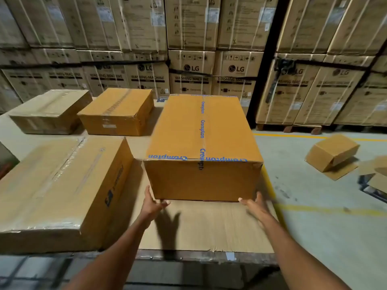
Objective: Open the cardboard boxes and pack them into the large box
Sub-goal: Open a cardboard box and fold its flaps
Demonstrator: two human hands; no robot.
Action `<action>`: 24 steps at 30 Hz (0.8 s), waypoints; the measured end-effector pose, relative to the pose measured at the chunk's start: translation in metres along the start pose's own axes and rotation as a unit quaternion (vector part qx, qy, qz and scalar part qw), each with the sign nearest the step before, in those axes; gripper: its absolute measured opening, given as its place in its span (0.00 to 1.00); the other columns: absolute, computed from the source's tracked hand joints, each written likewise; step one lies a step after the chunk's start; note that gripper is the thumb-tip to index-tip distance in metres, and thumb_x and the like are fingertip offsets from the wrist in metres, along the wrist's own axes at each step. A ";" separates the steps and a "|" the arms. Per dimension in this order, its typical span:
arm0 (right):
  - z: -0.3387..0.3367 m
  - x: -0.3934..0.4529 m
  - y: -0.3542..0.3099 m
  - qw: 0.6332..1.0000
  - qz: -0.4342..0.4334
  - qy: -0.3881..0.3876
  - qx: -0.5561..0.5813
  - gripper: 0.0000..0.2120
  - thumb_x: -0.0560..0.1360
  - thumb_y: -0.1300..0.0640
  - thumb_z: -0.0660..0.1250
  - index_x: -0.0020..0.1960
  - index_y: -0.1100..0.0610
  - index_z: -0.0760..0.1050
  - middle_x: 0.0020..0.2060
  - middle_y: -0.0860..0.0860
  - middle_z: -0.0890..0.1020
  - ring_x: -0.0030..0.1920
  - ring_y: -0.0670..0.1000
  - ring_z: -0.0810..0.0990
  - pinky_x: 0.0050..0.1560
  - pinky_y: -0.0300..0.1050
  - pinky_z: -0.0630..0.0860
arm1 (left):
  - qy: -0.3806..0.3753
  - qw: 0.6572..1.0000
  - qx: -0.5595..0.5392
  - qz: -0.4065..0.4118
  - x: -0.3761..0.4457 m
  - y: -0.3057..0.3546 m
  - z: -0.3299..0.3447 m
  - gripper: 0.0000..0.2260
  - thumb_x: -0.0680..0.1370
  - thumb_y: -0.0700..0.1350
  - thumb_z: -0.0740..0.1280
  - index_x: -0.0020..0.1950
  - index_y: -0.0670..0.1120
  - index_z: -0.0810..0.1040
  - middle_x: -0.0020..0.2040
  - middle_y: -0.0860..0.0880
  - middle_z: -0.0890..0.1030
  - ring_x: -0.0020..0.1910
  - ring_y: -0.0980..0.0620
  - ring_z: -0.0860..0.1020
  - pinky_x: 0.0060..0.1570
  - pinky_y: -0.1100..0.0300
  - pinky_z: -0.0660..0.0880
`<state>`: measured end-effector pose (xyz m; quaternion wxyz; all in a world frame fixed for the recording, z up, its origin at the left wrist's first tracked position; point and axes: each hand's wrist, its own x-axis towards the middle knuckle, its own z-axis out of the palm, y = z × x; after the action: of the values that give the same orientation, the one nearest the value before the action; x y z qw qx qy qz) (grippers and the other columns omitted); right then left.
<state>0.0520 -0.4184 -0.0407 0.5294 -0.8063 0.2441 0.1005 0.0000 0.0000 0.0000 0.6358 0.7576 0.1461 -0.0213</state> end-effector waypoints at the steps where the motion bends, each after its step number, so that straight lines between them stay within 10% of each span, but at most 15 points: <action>1: 0.002 0.009 0.004 1.000 -0.001 0.011 -0.006 0.60 0.52 0.35 0.81 0.78 0.46 0.58 0.74 0.52 0.72 0.71 0.56 0.73 0.70 0.61 0.72 | -0.014 1.000 -0.008 -0.001 0.003 0.000 0.000 0.44 0.69 0.39 0.78 0.76 0.56 0.56 0.65 0.51 0.76 0.65 0.47 0.75 0.64 0.49 0.75; 10: 0.010 -0.014 -0.015 0.999 -0.019 0.041 -0.002 0.43 0.56 0.39 0.80 0.68 0.46 0.70 0.62 0.48 0.81 0.60 0.52 0.81 0.63 0.55 0.78 | -0.053 0.997 -0.024 -0.056 0.026 -0.008 -0.005 0.35 0.71 0.37 0.76 0.72 0.54 0.63 0.62 0.51 0.78 0.63 0.46 0.78 0.58 0.53 0.78; 14: 0.010 -0.057 -0.051 0.996 -0.039 0.079 0.022 0.25 0.68 0.64 0.76 0.62 0.54 0.71 0.52 0.55 0.82 0.42 0.50 0.79 0.41 0.45 0.78 | -0.017 0.999 -0.040 0.002 0.020 -0.006 -0.001 0.37 0.70 0.34 0.77 0.74 0.52 0.65 0.66 0.49 0.75 0.64 0.45 0.78 0.58 0.53 0.80; 24: -0.019 -0.079 -0.083 0.970 -0.152 0.160 0.099 0.32 0.67 0.77 0.75 0.67 0.59 0.70 0.49 0.59 0.83 0.34 0.41 0.82 0.37 0.26 0.75 | 0.190 0.972 0.007 0.137 -0.014 0.042 0.008 0.34 0.69 0.34 0.79 0.72 0.48 0.71 0.63 0.49 0.72 0.50 0.56 0.80 0.50 0.58 0.81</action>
<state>0.0240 -0.3866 0.0673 0.5694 -0.7834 0.2086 -0.1361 -0.0020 -0.0169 0.0414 0.5880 0.7651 0.1585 0.2094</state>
